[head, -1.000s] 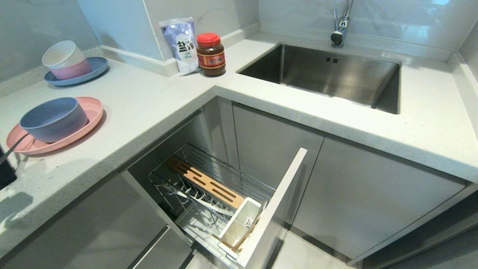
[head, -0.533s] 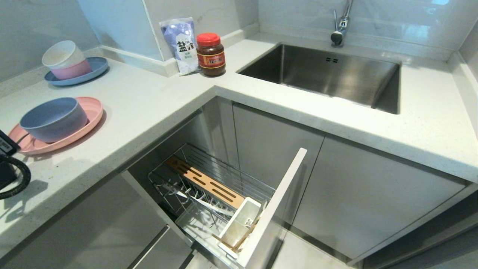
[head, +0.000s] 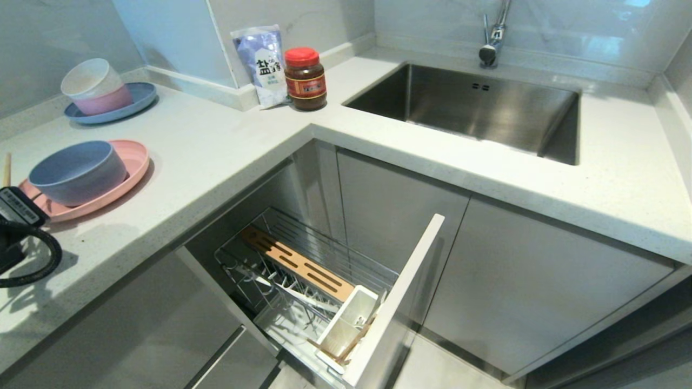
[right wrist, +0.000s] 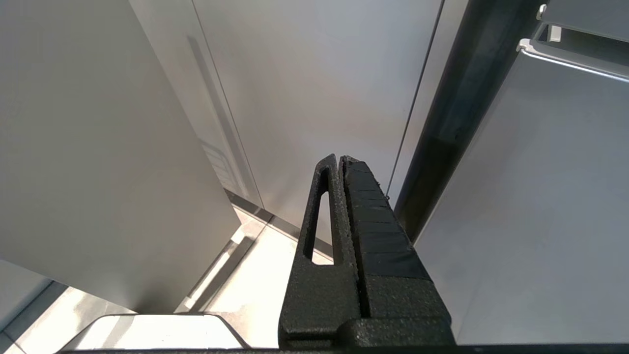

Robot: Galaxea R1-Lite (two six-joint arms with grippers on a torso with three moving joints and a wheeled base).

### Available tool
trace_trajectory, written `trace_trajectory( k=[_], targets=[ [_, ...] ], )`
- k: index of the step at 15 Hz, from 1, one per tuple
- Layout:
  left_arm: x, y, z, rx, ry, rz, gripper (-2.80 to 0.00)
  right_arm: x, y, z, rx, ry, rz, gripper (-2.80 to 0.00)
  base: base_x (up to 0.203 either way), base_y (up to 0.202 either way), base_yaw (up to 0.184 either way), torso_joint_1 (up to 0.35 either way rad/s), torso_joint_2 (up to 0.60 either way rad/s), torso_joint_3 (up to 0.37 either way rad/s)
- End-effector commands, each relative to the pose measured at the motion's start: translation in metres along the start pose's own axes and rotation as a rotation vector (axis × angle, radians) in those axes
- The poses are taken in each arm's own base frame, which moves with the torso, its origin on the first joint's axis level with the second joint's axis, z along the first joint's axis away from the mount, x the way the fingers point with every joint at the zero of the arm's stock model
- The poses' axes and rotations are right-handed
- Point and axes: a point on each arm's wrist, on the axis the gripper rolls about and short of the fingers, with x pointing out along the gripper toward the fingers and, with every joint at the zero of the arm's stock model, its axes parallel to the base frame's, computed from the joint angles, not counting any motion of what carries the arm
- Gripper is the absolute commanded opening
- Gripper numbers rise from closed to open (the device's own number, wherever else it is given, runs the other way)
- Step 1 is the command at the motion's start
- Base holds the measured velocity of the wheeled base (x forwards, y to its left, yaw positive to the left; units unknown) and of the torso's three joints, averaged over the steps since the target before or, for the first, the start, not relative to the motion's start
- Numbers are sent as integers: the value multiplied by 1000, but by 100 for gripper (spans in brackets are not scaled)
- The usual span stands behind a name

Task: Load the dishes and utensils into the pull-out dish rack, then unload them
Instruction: Take the chopsticks out of the cupboard

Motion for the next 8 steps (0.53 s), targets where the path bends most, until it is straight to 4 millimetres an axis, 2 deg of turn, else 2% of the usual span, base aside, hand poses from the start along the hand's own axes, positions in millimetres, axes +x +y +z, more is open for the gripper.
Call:
trace_trajectory(
  k=[1,8],
  targets=[
    [5,-2,-1,2,14,-3,-280,0,0,0,0,-3,1,-280,0,0,0,0,0,0],
    [7,-1,-2,3,37,-23,-280,0,0,0,0,-3,1,-280,0,0,0,0,0,0]
  ],
)
